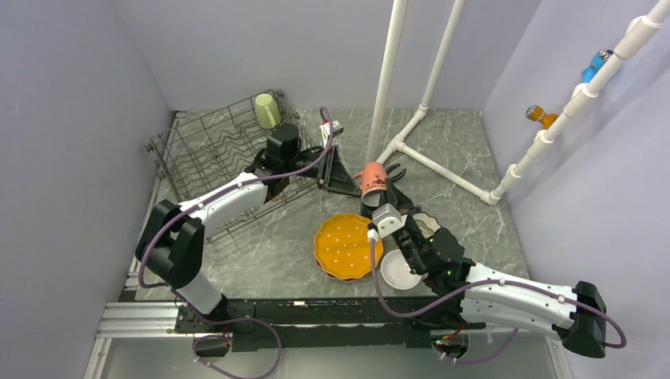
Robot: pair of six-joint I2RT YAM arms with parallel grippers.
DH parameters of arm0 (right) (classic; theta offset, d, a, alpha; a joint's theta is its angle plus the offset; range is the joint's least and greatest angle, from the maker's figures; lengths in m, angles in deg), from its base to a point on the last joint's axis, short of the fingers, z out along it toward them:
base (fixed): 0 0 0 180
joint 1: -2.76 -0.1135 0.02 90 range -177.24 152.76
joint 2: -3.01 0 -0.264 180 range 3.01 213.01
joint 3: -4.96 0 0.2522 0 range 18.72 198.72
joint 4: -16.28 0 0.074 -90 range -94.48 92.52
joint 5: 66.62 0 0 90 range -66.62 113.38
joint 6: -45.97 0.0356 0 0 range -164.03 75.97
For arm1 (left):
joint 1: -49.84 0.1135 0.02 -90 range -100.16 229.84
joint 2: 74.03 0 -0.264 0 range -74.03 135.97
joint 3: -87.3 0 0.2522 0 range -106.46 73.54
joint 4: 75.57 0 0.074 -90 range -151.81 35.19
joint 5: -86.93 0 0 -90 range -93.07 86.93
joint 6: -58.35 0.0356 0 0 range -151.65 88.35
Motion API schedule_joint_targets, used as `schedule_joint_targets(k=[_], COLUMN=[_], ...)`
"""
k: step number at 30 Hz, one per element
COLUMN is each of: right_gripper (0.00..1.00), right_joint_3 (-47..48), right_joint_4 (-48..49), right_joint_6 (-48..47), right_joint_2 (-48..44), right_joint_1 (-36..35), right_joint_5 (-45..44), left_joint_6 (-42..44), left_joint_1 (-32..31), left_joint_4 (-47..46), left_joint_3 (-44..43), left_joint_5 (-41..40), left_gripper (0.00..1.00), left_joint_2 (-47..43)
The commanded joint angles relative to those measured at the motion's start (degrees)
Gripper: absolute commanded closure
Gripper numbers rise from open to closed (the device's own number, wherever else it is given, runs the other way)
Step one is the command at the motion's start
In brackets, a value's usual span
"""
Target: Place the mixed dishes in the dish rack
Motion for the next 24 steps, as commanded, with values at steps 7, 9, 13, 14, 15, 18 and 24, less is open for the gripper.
schedule_joint_targets(k=[7, 9, 13, 14, 15, 18, 24], right_gripper=[1.00, 1.00, 1.00, 1.00, 1.00, 1.00, 1.00], right_joint_3=[2.8, 2.9, 2.8, 2.8, 2.9, 2.2, 2.6], right_joint_4=[-4.7, -6.5, -6.1, -6.2, -5.9, -3.8, -4.0], right_joint_6=[-1.0, -2.5, -6.0, -6.5, -6.7, -8.0, -6.2], right_joint_2=[-1.3, -1.4, -0.3, 0.0, 0.4, 1.1, 2.7], right_joint_1=[-0.9, -1.4, -3.6, -4.1, -4.2, -4.4, -4.5], right_joint_5=[11.4, 12.0, 8.9, 8.5, 8.0, 6.8, 6.4], left_joint_6=[-1.9, -4.4, -7.6, -7.4, -7.2, -7.4, -7.3], left_joint_1=[-1.7, -1.6, -1.7, -1.7, -1.7, -1.9, -1.9], left_joint_4=[-8.3, -11.6, -16.4, -16.2, -16.0, -17.5, -19.4], left_joint_3=[-1.0, -0.6, 0.2, 0.1, 0.2, 0.3, 1.6], left_joint_5=[4.9, 5.7, 6.2, 6.3, 6.4, 6.9, 5.9], left_gripper=[0.61, 0.58, 0.54, 0.54, 0.55, 0.79, 1.00], left_joint_2=[-0.1, 0.2, 0.6, 0.7, 0.8, 0.6, -1.2])
